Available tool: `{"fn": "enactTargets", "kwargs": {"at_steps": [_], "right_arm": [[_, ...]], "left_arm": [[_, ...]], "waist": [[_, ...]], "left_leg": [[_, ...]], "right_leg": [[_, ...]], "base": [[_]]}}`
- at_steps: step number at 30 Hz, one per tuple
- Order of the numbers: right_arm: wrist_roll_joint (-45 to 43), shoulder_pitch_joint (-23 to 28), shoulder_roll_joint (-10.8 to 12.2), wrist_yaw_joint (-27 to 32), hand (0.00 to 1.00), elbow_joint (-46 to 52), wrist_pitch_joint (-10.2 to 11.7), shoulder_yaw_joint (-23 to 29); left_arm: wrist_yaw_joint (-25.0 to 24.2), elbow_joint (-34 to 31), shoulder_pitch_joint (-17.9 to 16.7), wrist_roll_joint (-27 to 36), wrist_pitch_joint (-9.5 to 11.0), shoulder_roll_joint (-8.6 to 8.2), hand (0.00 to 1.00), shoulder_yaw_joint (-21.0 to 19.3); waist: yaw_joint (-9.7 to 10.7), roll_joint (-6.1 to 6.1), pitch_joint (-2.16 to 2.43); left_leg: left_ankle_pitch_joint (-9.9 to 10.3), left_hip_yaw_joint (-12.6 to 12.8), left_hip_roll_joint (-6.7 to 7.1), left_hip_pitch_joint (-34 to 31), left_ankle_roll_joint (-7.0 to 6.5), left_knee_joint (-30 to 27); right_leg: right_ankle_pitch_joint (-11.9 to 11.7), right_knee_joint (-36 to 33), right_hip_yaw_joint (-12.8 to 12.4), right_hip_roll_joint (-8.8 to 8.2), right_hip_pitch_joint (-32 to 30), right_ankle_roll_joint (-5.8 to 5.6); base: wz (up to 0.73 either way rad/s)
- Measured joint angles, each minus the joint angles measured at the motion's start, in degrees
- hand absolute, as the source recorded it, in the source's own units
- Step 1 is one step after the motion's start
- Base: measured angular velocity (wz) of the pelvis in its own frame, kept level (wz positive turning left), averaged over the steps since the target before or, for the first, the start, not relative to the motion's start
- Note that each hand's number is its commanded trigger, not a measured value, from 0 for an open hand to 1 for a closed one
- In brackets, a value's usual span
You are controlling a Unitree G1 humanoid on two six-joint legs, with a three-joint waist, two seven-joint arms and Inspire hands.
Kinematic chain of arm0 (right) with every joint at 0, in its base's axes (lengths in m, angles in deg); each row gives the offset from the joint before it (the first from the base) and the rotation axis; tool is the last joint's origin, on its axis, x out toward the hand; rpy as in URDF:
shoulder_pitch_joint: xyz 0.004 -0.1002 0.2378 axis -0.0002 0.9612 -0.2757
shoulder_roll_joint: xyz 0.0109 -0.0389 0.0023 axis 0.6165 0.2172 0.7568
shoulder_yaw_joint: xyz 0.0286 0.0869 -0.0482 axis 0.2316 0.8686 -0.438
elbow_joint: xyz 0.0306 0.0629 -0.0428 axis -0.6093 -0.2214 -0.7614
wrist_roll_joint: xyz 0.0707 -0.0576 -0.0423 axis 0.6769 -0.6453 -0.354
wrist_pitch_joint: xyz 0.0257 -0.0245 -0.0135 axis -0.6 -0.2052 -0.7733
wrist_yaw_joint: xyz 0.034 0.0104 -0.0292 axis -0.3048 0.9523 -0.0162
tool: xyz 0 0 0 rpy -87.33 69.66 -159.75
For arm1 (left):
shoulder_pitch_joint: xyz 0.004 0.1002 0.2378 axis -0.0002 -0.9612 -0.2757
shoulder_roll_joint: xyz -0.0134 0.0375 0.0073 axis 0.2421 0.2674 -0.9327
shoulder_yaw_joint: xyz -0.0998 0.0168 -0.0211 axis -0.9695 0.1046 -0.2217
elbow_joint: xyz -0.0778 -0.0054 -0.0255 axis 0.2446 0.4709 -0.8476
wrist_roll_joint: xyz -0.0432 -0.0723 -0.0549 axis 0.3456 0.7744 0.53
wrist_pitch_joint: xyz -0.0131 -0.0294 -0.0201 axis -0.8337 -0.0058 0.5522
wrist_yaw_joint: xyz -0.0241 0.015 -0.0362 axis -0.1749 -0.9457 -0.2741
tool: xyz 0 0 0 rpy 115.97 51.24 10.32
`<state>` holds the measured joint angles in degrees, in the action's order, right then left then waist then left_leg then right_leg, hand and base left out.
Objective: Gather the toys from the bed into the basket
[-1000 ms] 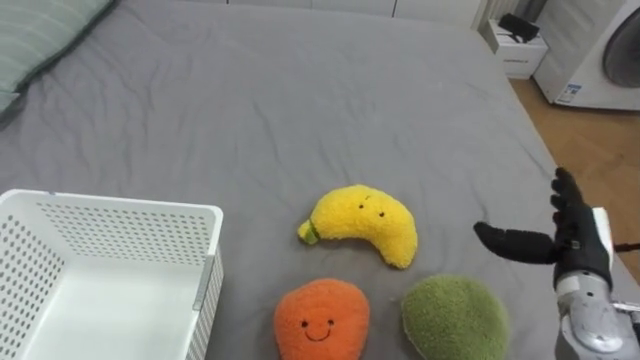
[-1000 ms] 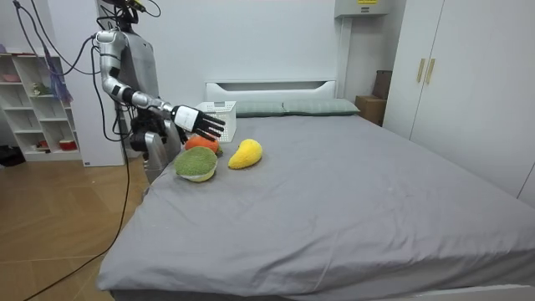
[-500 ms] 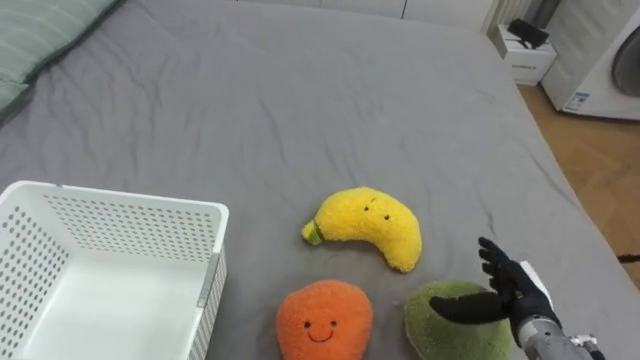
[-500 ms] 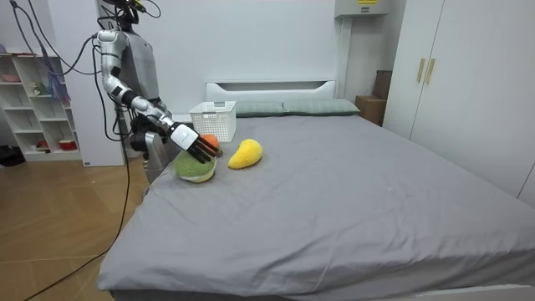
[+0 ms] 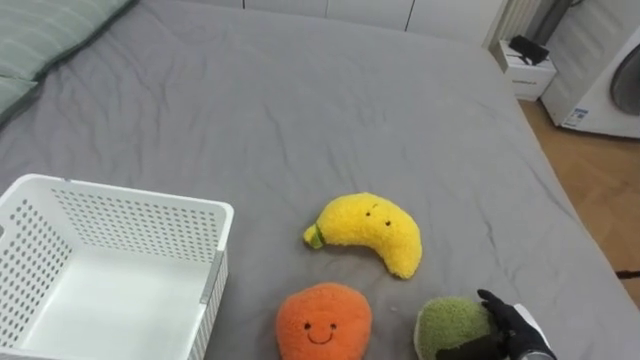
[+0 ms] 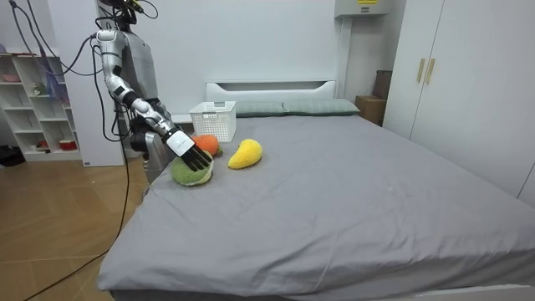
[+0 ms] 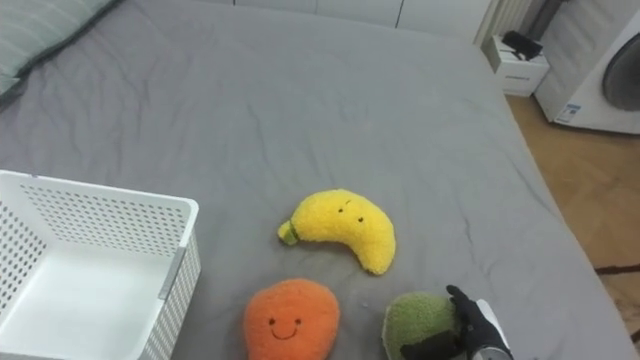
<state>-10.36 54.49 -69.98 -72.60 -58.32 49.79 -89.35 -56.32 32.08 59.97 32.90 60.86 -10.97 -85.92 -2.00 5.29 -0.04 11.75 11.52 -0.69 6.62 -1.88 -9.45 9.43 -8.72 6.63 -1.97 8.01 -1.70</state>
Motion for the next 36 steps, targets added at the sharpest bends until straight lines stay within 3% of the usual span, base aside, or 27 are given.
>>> {"fn": "enactTargets", "kwargs": {"at_steps": [10, 11, 12, 25, 36], "right_arm": [[-4.32, 0.24, 0.74, 2.46, 0.0, -2.66, 1.8, -0.01], [-4.5, 0.28, 0.76, 2.62, 0.58, -2.8, 1.9, -0.02], [-4.68, 0.42, 0.79, 3.09, 1.0, -2.91, 2.14, -0.02], [-4.92, 0.41, 0.9, 8.37, 1.0, -4.87, 3.56, 0.02], [-11.16, 0.47, 1.31, 6.57, 1.0, 0.53, 2.8, -0.04]], "left_arm": [[0.0, -0.84, 0.22, 0.3, 0.16, -0.01, 0.0, 0.33], [0.0, -0.88, 0.22, 0.31, 0.18, -0.01, 0.0, 0.33], [0.0, -0.92, 0.24, 0.43, 0.25, -0.01, 0.0, 0.39], [0.0, -0.73, 0.24, 0.47, 0.72, -0.01, 0.0, 0.45], [-0.53, -0.75, 0.23, 0.39, 0.73, -0.02, 0.0, 0.91]], "waist": [[0.1, -0.05, 0.03], [0.1, -0.07, 0.05], [0.09, -0.11, 0.08], [-0.03, -0.74, 0.22], [0.06, -1.16, -0.04]], "left_leg": [[0.01, -1.16, 0.06, -0.59, 0.02, -0.44], [0.01, -1.25, 0.07, -0.63, 0.02, -0.47], [0.01, -1.38, 0.07, -0.81, 0.02, -0.64], [0.04, -1.56, 0.02, -1.0, 0.06, -1.04], [0.01, -1.45, 0.26, -1.0, 0.06, -0.94]], "right_leg": [[-0.03, 0.03, 1.06, -0.05, 0.1, 0.04], [-0.03, 0.04, 1.15, -0.05, 0.1, 0.04], [-0.03, 0.07, 1.28, -0.05, 0.1, 0.04], [-0.04, 0.08, 1.48, -0.02, 0.1, 0.06], [-0.04, 0.06, 1.48, -0.05, 0.08, 0.06]], "base": [[0.05], [0.07], [0.06], [0.0], [0.0]]}}
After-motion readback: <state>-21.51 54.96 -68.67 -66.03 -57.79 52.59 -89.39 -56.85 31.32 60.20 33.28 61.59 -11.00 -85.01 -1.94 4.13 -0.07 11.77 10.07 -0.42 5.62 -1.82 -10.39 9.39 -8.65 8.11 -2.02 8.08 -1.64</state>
